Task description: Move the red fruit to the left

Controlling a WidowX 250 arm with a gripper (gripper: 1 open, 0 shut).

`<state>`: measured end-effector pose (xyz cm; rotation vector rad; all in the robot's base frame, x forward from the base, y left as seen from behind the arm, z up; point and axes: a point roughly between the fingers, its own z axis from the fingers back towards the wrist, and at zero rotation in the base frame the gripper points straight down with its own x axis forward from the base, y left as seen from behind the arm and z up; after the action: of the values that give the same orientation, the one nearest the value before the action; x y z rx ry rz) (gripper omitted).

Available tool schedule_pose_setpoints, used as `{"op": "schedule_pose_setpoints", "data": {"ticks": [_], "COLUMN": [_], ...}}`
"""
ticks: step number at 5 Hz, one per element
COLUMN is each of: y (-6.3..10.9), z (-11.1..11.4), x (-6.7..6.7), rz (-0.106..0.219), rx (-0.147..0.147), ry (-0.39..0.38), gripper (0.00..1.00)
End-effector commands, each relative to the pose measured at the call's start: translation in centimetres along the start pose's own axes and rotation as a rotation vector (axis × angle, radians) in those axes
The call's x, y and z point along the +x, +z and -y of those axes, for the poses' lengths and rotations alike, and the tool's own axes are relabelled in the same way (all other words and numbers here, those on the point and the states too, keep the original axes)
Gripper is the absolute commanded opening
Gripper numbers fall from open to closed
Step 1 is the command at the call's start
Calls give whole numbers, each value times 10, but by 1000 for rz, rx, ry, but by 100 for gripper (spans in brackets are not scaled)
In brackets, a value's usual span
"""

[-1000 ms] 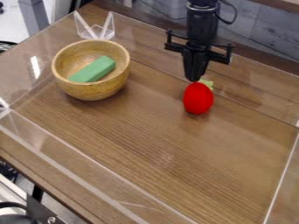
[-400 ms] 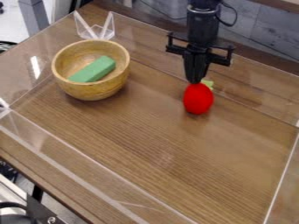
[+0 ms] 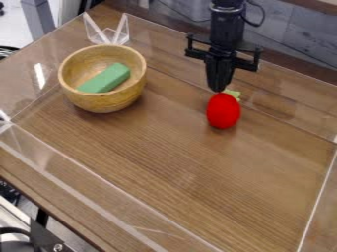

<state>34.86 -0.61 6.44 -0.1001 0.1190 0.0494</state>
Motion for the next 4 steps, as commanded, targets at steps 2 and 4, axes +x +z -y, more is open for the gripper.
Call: {"op": "schedule_pose_setpoints", "data": {"ticks": [2,4], "y": [18,13], "z": [2,3], "x": [11,14], "rz": [64,56], "rx": [-8,-10], "ry": [-3,-3], "gripper": [0,0]}}
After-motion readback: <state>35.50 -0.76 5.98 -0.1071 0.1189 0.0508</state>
